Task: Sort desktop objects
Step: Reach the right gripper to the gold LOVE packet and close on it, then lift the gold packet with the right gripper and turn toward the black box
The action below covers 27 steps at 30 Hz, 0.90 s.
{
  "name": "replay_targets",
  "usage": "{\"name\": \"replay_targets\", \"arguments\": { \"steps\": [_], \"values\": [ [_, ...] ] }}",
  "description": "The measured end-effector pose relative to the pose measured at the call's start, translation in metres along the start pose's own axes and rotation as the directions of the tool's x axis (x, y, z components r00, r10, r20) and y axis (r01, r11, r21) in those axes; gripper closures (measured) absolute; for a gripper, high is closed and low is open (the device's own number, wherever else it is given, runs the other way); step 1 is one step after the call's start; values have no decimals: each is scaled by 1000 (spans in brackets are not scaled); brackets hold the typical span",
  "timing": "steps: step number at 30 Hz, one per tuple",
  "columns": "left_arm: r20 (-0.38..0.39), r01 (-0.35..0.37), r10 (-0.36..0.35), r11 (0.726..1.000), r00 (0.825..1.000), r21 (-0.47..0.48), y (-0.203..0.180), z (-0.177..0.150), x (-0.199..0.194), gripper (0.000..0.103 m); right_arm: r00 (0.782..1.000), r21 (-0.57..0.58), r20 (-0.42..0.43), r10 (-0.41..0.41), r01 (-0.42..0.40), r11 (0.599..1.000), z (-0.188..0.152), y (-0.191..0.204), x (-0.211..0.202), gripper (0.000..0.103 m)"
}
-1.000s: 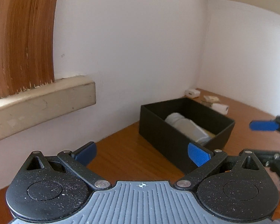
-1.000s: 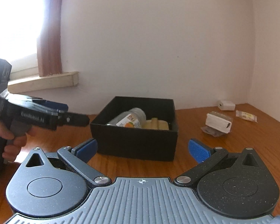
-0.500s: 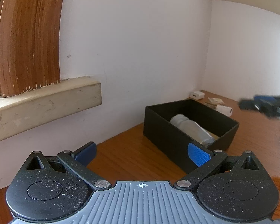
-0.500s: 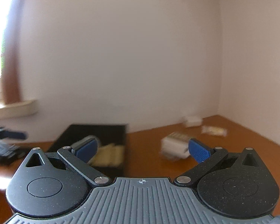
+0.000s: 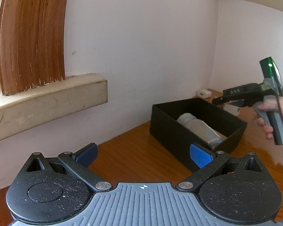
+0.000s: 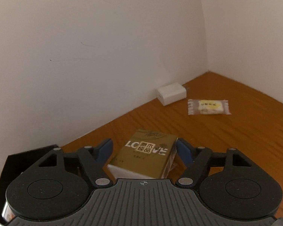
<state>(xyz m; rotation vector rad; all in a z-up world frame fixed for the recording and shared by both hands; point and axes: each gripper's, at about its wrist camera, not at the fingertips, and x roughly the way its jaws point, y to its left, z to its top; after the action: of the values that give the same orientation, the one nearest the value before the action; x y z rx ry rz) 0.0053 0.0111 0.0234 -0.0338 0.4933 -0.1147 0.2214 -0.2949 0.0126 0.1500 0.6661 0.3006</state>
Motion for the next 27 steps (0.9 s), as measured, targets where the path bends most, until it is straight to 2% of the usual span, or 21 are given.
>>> {"name": "replay_targets", "arguments": {
  "steps": [3,4,7,13,17,21,27],
  "values": [
    [-3,2,-2,1000,1000,1,0,1,2,0,1000,-29,-26,-12,11,1000,3,3,5,49],
    [-4,4,-4,1000,1000,2,0,1,2,0,1000,-37,-25,-13,12,999,3,4,4,50],
    [-7,11,-11,1000,1000,7,-1,1,4,0,999,-69,35,2,0,998,4,7,-3,51],
    [-7,15,-15,999,1000,43,-5,0,4,0,999,-200,43,-16,24,979,0,16,-15,51],
    [-13,22,-21,996,1000,84,-11,7,1,0,999,-261,30,-15,22,965,-8,11,-21,51],
    [-24,71,-69,993,997,97,-16,18,-11,0,999,-335,5,-39,39,941,-22,9,-27,51],
    [-24,95,-93,987,995,130,-23,29,-25,0,998,-390,-22,-50,38,920,-38,5,-31,51]
  ]
}}
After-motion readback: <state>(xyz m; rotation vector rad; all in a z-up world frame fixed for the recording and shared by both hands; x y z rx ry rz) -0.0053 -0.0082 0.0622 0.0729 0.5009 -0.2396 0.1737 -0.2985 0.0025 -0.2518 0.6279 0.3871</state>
